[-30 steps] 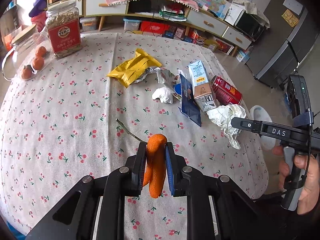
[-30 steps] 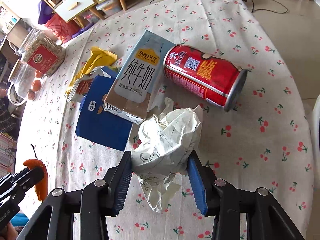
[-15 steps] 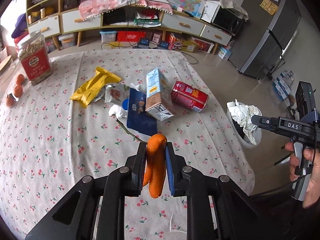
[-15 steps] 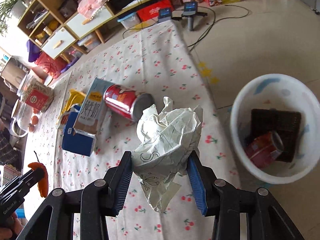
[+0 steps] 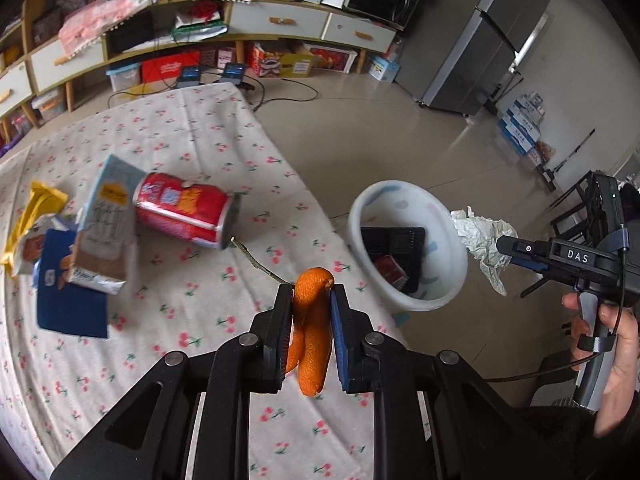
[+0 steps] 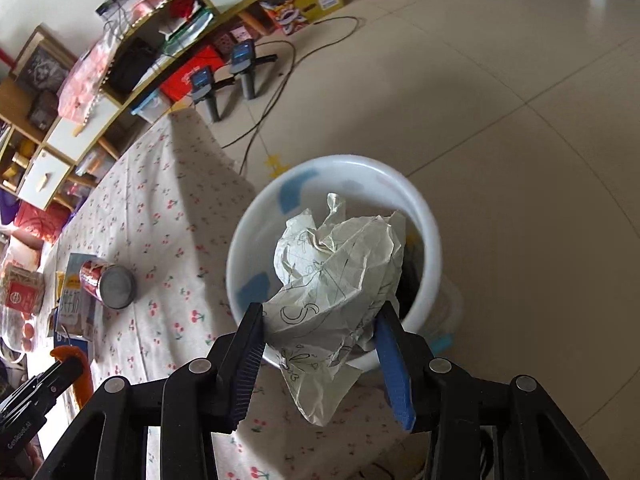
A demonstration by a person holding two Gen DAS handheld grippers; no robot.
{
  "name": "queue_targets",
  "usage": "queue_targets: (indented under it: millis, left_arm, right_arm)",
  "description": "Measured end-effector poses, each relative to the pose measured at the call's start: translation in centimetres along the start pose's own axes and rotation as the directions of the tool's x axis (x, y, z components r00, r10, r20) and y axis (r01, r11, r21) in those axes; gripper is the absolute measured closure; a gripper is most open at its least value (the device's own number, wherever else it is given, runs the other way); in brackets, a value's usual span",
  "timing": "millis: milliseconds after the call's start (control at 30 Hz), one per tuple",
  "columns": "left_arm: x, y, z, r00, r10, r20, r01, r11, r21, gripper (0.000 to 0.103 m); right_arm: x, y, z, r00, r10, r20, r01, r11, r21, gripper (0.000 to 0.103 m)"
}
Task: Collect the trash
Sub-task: 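Release the crumpled paper and orange toy into the white bucket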
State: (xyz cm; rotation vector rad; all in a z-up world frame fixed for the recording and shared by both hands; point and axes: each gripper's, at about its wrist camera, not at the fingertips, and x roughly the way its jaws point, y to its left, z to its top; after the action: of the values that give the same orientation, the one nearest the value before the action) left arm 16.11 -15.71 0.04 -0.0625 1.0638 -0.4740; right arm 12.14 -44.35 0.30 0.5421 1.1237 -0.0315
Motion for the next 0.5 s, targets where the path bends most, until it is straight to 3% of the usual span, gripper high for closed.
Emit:
queue_targets:
  millis: [233, 500]
  left_arm:
    - [5.0, -6.4, 2.5, 0.996, -0.087, -0.011, 0.087, 0.994, 0.062, 0.084]
    - [9.6, -9.2, 4.1, 0.996, -0.086, -0.005, 0.086, 0.991, 0.101, 0.083]
  right_arm:
    - [-0.6, -3.7, -0.1, 1.0, -0.012, -0.025, 0.013, 0.999, 0.043, 0.055]
    - [-1.3, -5.1, 0.1, 1.0, -0.006, -0.01, 0.007, 0.997, 0.082, 0.055]
